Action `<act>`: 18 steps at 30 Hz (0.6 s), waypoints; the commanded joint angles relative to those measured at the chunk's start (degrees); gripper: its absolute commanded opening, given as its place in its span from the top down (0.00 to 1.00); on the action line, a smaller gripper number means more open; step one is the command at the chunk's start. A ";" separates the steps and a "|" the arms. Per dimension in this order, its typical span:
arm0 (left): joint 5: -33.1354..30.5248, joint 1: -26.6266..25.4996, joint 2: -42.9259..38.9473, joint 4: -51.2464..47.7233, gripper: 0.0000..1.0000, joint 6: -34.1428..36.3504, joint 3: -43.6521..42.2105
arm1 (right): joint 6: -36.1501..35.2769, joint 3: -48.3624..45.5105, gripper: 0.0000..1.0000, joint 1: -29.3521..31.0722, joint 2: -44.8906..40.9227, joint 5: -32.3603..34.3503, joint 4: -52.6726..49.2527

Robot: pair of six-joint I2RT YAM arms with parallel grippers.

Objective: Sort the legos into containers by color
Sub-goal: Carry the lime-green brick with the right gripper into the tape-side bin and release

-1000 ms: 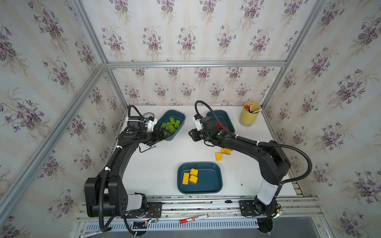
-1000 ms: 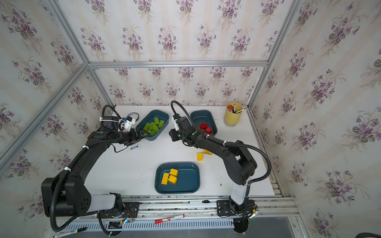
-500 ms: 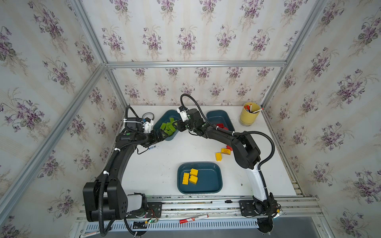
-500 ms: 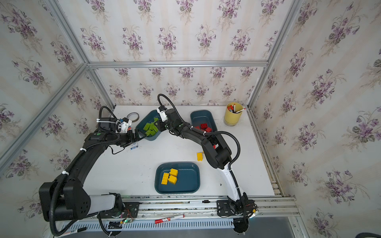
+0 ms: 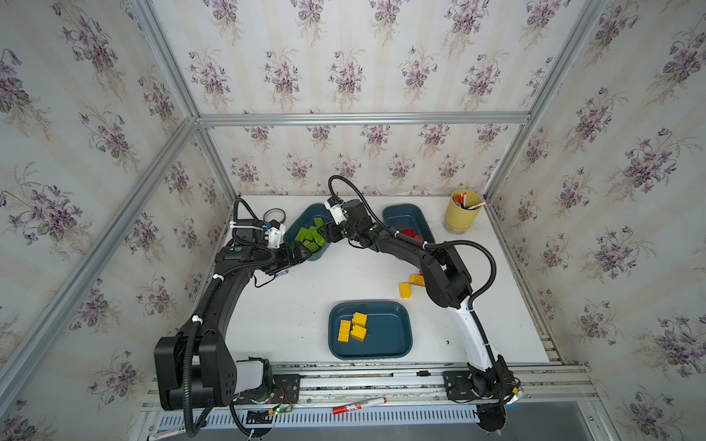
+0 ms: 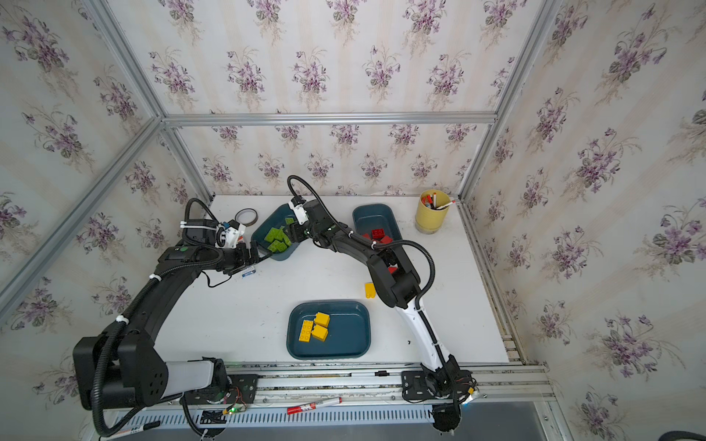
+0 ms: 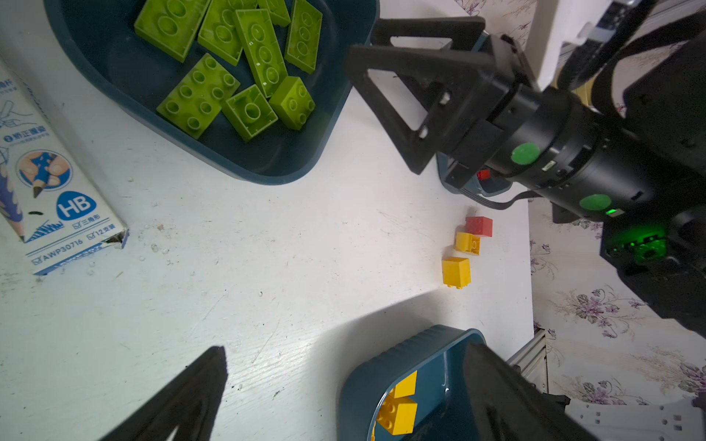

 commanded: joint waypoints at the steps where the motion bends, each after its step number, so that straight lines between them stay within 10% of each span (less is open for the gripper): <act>1: 1.75 0.02 -0.03 -0.20 0.01 1.14 -0.23 | -1.90 -4.68 0.31 -1.27 -7.32 -2.18 -2.83; 18: 7.28 -0.09 1.00 0.67 0.01 -0.61 0.32 | 8.36 -40.00 0.25 -2.49 -42.86 8.66 -34.38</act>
